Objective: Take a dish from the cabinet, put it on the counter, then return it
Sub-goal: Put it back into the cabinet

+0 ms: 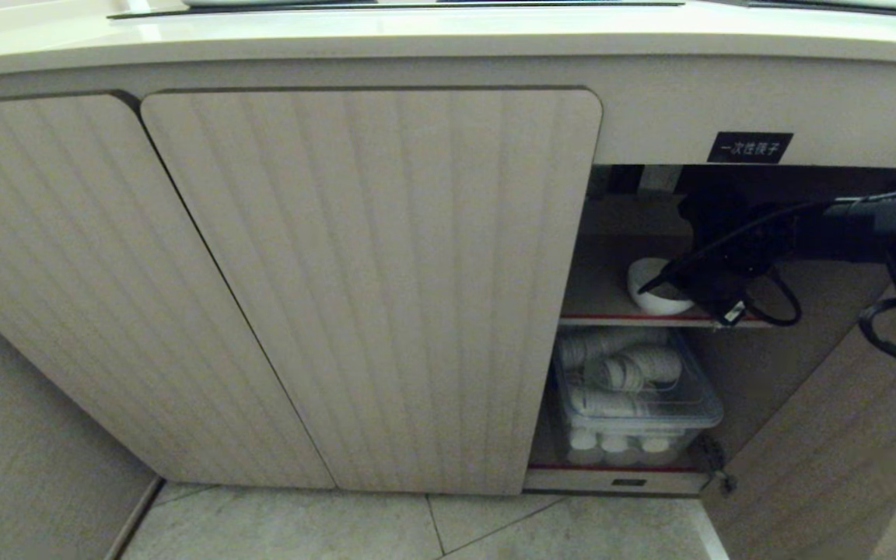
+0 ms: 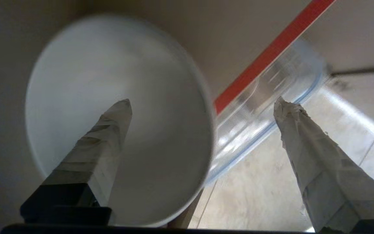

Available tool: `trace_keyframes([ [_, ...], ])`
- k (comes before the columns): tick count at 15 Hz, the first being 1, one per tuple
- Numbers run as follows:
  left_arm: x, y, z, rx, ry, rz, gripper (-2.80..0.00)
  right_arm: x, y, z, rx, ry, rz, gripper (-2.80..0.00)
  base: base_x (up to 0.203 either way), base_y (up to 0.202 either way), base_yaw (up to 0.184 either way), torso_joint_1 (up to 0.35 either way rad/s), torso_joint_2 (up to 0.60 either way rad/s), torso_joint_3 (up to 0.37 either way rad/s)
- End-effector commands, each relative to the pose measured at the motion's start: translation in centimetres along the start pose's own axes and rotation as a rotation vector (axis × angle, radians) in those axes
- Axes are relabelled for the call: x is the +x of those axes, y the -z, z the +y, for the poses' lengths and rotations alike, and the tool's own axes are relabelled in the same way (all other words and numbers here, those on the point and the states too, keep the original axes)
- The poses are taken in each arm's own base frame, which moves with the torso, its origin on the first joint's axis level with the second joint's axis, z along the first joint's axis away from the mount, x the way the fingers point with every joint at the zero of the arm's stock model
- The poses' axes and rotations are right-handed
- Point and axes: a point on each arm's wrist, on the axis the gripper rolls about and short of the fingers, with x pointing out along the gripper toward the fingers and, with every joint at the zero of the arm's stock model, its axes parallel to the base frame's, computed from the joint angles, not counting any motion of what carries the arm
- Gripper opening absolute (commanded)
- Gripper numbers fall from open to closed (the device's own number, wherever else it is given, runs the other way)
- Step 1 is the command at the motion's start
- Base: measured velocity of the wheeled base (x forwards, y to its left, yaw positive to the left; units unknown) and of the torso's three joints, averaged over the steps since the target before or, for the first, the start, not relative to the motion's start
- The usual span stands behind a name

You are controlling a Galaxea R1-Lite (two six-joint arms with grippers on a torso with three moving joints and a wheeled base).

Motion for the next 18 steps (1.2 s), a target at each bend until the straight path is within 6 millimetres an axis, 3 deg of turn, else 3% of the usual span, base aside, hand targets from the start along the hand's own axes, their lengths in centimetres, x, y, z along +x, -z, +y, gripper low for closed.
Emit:
trace_keyframes([
  [1, 0.00, 0.00, 0.00, -0.001, 0.000, 0.000, -2.80, -0.03, -0.03, -0.03, -0.014, 0.019, -0.026, 0.00, 0.000, 0.000, 0.000, 0.000, 0.00, 0.000],
  [9, 0.00, 0.01, 0.00, -0.001, 0.000, 0.000, -2.80, 0.09, -0.24, 0.26, -0.066, 0.008, -0.098, 0.00, 0.000, 0.000, 0.000, 0.000, 0.00, 0.000],
  [18, -0.01, -0.03, 0.00, -0.001, 0.000, -0.001, -2.80, 0.44, -0.21, 0.09, -0.268, -0.067, -0.273, 0.00, 0.000, 0.000, 0.000, 0.000, 0.00, 0.000],
])
